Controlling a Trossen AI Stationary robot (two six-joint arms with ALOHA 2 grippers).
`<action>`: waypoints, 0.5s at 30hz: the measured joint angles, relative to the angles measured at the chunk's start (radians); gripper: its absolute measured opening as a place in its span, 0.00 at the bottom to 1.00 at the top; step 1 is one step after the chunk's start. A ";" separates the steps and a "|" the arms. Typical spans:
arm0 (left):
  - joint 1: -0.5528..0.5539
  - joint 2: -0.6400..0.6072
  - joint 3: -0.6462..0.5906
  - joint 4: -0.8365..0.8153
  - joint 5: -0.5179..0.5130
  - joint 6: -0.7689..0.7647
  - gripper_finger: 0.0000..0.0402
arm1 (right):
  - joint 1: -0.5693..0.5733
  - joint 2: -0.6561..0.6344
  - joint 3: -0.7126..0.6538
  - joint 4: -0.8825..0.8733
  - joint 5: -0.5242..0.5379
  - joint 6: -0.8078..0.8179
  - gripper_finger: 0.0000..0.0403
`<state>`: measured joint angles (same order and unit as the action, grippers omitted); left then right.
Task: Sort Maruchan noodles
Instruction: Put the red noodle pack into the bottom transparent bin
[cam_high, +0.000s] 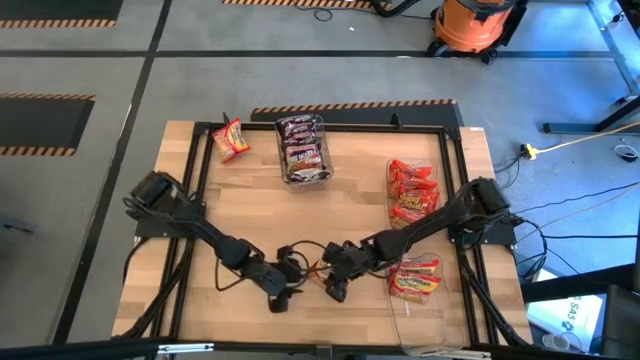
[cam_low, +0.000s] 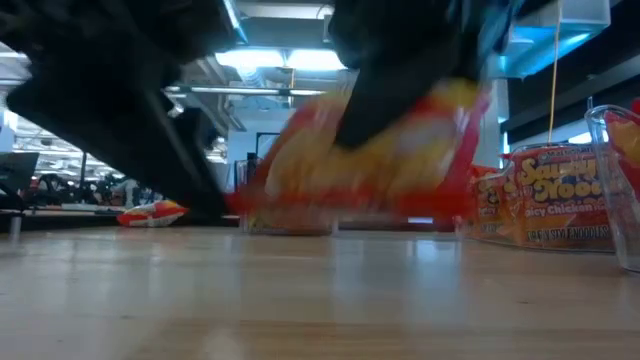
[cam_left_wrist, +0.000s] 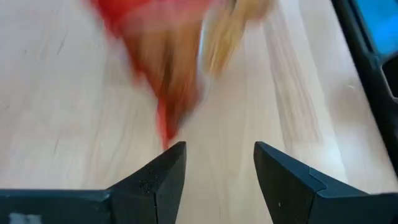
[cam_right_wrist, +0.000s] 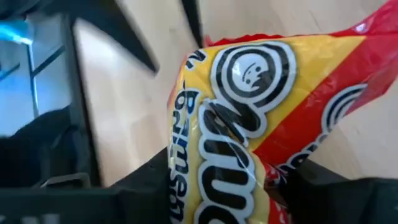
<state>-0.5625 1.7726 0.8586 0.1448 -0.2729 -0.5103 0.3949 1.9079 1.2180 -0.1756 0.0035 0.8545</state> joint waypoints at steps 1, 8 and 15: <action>-0.004 -0.018 -0.002 -0.023 0.002 -0.002 0.46 | 0.005 -0.020 0.001 -0.017 -0.003 -0.016 0.42; -0.018 -0.060 0.000 -0.019 0.003 -0.003 0.46 | 0.084 -0.201 0.000 -0.167 0.040 -0.113 0.40; -0.014 -0.060 0.000 -0.016 0.003 -0.011 0.46 | 0.231 -0.357 0.000 -0.376 0.140 -0.109 0.36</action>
<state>-0.5770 1.7130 0.8581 0.1289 -0.2703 -0.5209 0.6261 1.5506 1.2182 -0.5519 0.1436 0.7459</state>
